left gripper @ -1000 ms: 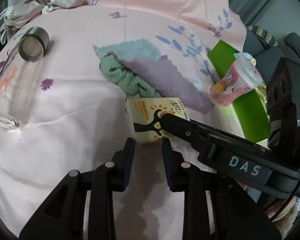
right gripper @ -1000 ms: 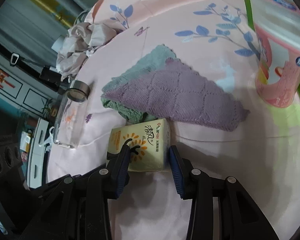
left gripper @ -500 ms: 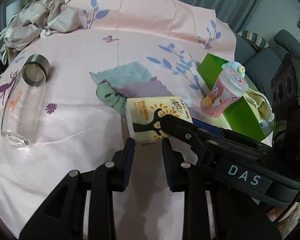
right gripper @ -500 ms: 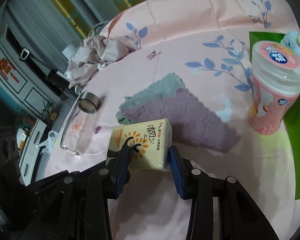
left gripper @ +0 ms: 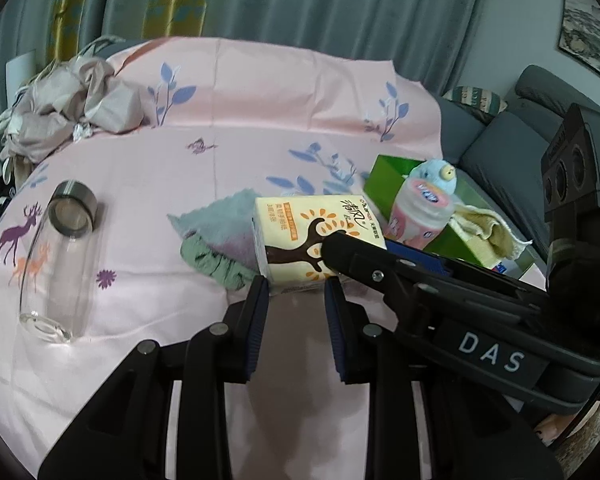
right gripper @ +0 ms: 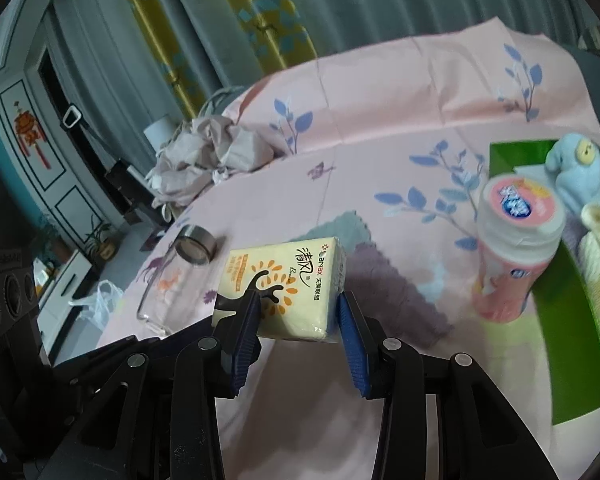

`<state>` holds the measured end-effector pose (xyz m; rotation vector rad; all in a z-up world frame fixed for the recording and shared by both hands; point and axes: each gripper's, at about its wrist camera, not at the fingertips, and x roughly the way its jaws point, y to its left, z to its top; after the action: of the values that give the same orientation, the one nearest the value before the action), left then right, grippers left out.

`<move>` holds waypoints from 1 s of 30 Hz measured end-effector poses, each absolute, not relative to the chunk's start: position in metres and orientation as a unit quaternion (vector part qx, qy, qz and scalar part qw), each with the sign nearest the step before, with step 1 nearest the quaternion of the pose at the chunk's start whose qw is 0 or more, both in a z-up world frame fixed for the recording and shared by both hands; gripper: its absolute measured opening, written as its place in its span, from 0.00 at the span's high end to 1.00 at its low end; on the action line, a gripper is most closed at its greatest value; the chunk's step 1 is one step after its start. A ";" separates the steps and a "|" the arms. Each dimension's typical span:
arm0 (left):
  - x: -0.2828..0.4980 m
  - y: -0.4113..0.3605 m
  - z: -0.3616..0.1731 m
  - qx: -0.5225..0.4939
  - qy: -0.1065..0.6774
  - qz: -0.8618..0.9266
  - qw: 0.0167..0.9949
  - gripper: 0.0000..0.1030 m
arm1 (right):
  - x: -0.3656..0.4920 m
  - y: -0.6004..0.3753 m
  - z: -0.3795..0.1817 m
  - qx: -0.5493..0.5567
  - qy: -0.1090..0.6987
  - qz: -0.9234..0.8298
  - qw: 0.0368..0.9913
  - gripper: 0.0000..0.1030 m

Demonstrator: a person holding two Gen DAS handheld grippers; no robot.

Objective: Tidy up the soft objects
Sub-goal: 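Lift the tissue pack with the right gripper and carry it over the box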

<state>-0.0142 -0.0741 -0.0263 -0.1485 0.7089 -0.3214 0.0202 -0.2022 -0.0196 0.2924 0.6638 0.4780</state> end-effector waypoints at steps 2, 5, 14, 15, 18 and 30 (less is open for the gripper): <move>-0.016 -0.075 -0.023 -0.072 0.337 -0.160 0.925 0.75 | 0.018 -0.204 -0.016 0.142 0.315 0.228 0.910 0.58; -0.018 -0.079 -0.015 -0.068 0.322 -0.167 0.930 0.75 | 0.013 -0.208 -0.009 0.142 0.303 0.223 0.915 0.58; -0.007 -0.122 0.029 -0.044 0.280 -0.230 0.931 0.75 | -0.002 -0.249 0.027 0.165 0.252 0.169 0.939 0.58; -0.005 -0.132 0.037 -0.037 0.273 -0.240 0.931 0.75 | -0.004 -0.259 0.034 0.170 0.244 0.157 0.942 0.58; 0.003 -0.162 0.056 -0.013 0.254 -0.269 0.929 0.75 | -0.007 -0.289 0.048 0.185 0.226 0.130 0.948 0.58; 0.047 -0.262 0.072 0.014 0.266 -0.351 0.898 0.75 | 0.008 -0.397 0.058 0.255 0.202 0.040 0.945 0.58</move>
<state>0.0471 -0.2618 0.0725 0.0283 0.5513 -0.7266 0.0080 -0.3967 0.0583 0.5190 0.4119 0.0815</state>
